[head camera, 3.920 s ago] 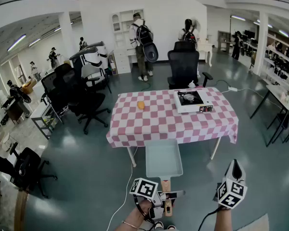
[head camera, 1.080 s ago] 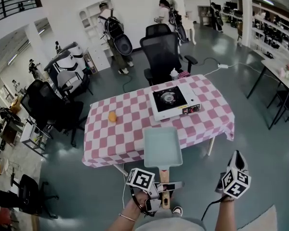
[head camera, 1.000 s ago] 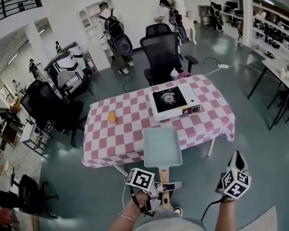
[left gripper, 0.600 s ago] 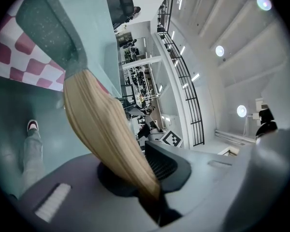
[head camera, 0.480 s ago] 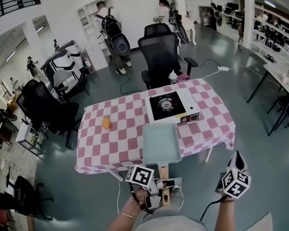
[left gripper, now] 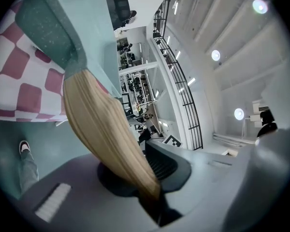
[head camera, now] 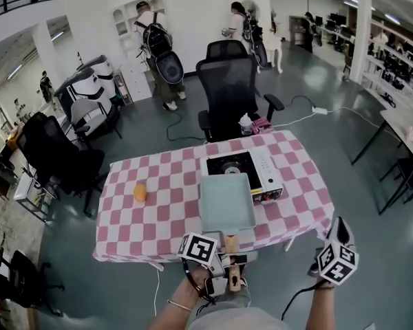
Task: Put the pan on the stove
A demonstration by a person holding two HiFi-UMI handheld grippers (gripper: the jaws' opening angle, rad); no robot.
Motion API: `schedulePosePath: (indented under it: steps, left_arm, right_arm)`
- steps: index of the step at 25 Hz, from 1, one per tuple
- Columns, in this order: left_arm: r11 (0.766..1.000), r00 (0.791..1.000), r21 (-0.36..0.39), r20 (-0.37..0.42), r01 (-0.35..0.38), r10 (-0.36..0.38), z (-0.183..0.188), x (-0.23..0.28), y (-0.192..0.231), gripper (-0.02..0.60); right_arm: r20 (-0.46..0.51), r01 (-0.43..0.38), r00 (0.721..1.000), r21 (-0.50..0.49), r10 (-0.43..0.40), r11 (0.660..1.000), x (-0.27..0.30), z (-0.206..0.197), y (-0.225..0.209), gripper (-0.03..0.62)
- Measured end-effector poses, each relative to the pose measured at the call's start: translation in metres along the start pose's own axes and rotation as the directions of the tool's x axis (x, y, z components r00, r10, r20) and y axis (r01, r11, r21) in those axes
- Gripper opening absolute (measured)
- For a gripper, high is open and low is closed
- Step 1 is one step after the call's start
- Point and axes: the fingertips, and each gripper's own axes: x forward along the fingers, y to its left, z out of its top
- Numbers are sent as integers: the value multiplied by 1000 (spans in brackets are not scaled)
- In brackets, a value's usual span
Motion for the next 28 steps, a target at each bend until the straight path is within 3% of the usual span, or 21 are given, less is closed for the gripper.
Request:
schedulePosePath:
  steps: [11, 20, 28]
  left_arm:
    - [1000, 999, 11, 53, 8, -8, 96, 11, 16, 35]
    - [1000, 993, -1, 120, -2, 2, 143, 6, 27, 37]
    - [1000, 977, 17, 214, -23, 19, 169, 9, 29, 40]
  right_arm:
    - [0, -32, 999, -35, 32, 999, 95, 33, 20, 9]
    - [-42, -54, 998, -55, 51, 997, 148, 31, 32, 9]
    - [-93, -184, 980, -88, 176, 979, 213, 33, 64, 9]
